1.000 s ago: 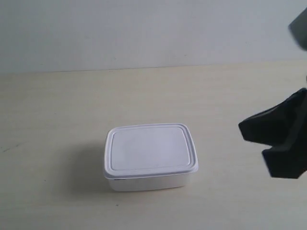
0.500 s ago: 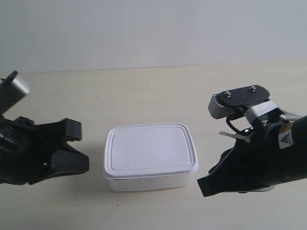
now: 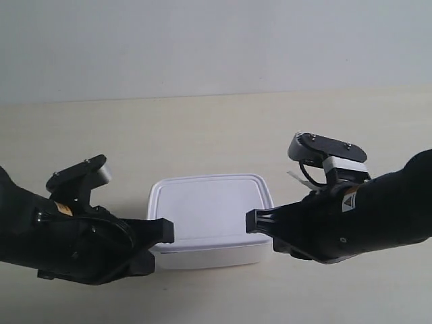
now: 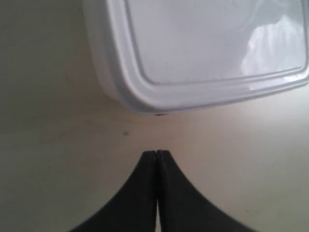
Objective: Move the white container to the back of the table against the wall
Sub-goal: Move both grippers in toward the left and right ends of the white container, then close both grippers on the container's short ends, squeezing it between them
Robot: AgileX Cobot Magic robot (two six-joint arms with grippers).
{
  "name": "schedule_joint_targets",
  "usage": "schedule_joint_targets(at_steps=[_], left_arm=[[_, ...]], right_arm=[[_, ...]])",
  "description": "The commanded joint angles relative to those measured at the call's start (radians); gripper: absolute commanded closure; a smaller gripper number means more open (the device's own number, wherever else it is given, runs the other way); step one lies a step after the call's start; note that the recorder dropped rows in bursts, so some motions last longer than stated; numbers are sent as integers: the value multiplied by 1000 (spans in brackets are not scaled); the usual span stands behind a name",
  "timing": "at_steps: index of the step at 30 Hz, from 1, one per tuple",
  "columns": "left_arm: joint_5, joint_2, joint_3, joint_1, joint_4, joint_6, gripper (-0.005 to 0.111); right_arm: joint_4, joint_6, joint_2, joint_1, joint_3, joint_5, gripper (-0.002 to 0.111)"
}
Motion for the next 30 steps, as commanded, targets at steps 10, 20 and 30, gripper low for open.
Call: schedule_joint_targets(at_steps=[10, 20, 30], left_arm=[[-147, 124, 1, -7, -21, 1, 107], [-172, 132, -1, -7, -21, 1, 107], [-268, 136, -1, -7, -21, 1, 107]], right_arm=[[102, 108, 138, -1, 4, -104, 108], [143, 112, 187, -1, 4, -147, 108], [208, 103, 201, -1, 4, -191, 108]])
